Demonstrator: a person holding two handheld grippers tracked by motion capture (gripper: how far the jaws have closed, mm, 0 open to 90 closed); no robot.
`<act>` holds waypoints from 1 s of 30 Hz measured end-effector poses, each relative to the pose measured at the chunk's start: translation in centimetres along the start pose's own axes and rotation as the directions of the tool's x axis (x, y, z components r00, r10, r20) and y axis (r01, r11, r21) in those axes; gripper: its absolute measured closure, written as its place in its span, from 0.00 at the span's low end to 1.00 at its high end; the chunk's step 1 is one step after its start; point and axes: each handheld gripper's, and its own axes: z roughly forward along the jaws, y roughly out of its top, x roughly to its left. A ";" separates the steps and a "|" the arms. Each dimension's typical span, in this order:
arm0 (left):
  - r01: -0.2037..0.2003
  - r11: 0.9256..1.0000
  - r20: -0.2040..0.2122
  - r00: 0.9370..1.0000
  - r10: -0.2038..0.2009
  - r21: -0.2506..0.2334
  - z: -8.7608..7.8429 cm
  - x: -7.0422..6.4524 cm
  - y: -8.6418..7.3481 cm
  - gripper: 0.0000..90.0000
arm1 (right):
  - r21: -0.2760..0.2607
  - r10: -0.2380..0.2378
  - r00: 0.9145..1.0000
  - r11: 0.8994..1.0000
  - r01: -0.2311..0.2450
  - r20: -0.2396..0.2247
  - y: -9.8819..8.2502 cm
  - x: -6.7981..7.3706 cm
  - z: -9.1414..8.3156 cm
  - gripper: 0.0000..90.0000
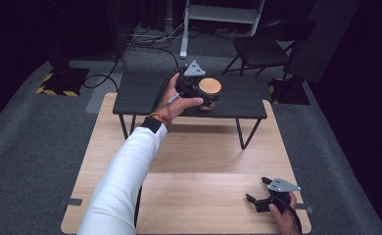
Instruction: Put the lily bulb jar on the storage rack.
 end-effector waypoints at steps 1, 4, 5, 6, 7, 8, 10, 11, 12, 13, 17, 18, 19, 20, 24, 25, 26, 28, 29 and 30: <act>-0.009 1.000 0.002 1.000 0.009 0.000 -0.4 0.1 0.1 0.01 | 0.000 0.000 1.000 1.000 0.000 0.000 0.0 0.0 0.0 0.00; -0.007 1.000 0.005 1.000 0.007 -0.020 -1.5 0.3 0.1 0.00 | 0.000 0.000 1.000 1.000 0.000 0.000 0.0 0.0 0.0 0.00; -0.006 1.000 0.005 1.000 0.007 -0.025 -1.8 0.4 0.1 0.00 | 0.000 0.000 1.000 1.000 0.000 0.000 0.0 0.0 0.0 0.00; -0.003 1.000 0.004 1.000 0.003 -0.024 -1.9 0.4 0.2 0.00 | 0.000 0.000 1.000 1.000 0.000 0.000 0.0 0.0 0.0 0.00; 0.003 1.000 0.003 1.000 -0.003 -0.022 -2.0 0.4 0.2 0.00 | 0.000 0.000 1.000 1.000 0.000 0.000 0.0 0.0 0.0 0.00; 0.003 1.000 0.009 1.000 -0.003 -0.020 -2.1 0.5 0.2 0.00 | 0.000 0.000 1.000 1.000 0.000 0.000 0.0 0.0 0.0 0.00; -0.005 1.000 0.018 1.000 0.005 -0.024 -2.6 0.4 0.1 0.00 | 0.000 0.000 1.000 1.000 0.000 0.000 0.0 0.0 0.0 0.00; -0.001 1.000 0.035 0.999 0.002 -0.027 -2.8 0.6 -0.1 0.00 | 0.000 0.000 1.000 1.000 0.000 0.000 0.0 0.0 0.0 0.00; -0.006 1.000 0.044 0.999 0.007 -0.024 -3.1 0.6 -0.2 0.00 | 0.000 0.000 1.000 1.000 0.000 0.000 0.0 0.0 0.0 0.00; -0.012 1.000 0.044 0.999 0.012 -0.016 -3.4 0.5 -0.2 0.00 | 0.000 0.000 1.000 1.000 0.000 0.000 0.0 0.0 0.0 0.00; -0.001 1.000 0.037 0.999 0.002 -0.025 -5.0 0.1 -1.5 0.00 | 0.000 0.001 1.000 1.000 -0.001 0.000 0.0 0.0 0.0 0.00; -0.002 1.000 0.035 0.999 0.003 -0.028 -5.4 0.0 -1.9 0.00 | 0.000 0.001 1.000 1.000 -0.001 0.000 0.0 0.0 0.0 0.00; 0.006 1.000 0.031 1.000 -0.005 -0.026 -5.8 -0.1 -2.2 0.00 | -0.001 0.001 1.000 1.000 -0.001 0.000 0.0 0.0 0.0 0.00; 0.015 0.999 0.032 0.999 -0.014 -0.030 -6.2 -0.3 -2.7 0.00 | 0.000 0.001 1.000 1.000 -0.001 0.000 0.0 0.0 0.0 0.00; 0.009 0.999 0.051 0.999 -0.007 -0.044 -7.6 -0.9 -4.3 0.00 | -0.001 0.000 1.000 1.000 0.000 0.000 0.0 0.0 0.0 0.00; -0.002 1.000 0.053 0.999 0.003 -0.031 -8.0 -1.0 -4.3 0.00 | 0.000 0.000 1.000 1.000 0.000 0.001 0.0 0.0 0.0 0.00; -0.008 0.999 0.051 0.999 0.009 -0.033 -8.3 -1.3 -4.6 0.00 | 0.000 0.002 1.000 1.000 -0.002 0.001 0.0 0.0 0.0 0.00; 0.004 0.998 0.053 0.999 -0.001 -0.061 -9.1 -1.8 -5.6 0.00 | 0.000 0.001 1.000 1.000 -0.001 0.001 0.0 0.0 0.0 0.00; 0.009 0.998 0.054 0.999 -0.006 -0.067 -9.5 -2.0 -6.0 0.00 | 0.000 0.001 1.000 1.000 -0.001 0.001 0.0 0.0 0.0 0.00; 0.011 0.998 0.048 0.999 -0.008 -0.062 -9.8 -2.3 -6.3 0.00 | 0.000 0.000 1.000 1.000 0.000 0.001 0.0 0.0 0.0 0.00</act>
